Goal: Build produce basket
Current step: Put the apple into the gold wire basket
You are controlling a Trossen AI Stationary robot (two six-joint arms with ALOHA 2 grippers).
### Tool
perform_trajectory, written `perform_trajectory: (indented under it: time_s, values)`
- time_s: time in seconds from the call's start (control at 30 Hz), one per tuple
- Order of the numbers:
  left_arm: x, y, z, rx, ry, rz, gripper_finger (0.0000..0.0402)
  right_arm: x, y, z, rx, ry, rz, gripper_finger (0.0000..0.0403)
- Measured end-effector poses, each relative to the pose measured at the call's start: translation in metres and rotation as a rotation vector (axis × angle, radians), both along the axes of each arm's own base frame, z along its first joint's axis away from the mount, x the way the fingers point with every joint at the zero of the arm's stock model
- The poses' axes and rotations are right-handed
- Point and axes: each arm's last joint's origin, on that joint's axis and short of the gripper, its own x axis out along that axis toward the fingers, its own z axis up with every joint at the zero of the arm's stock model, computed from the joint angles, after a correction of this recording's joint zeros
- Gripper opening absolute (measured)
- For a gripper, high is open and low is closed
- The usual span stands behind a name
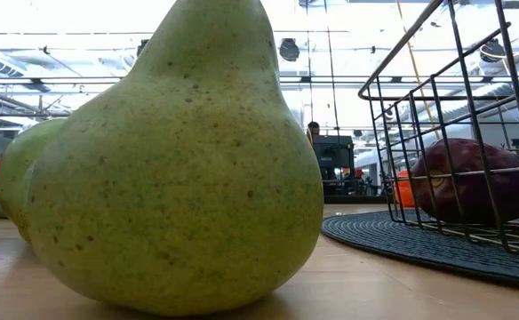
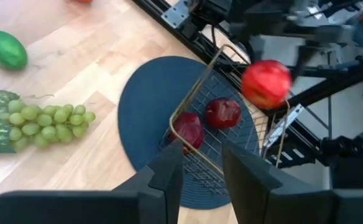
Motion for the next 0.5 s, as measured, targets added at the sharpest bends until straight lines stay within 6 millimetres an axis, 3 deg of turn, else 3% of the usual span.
perform_trajectory:
  time_s: [0.2,0.5]
  values:
    - [0.0,-0.003,0.0,0.013,-0.002,-0.018,0.0106,-0.01,-0.005,-0.009,-0.038,0.203,-0.074,0.0318]
    - [-0.002,-0.011,0.0,0.033,-0.002,-0.059,0.0106,-0.017,-0.008,-0.013,-0.043,0.339,-0.102,0.0325]
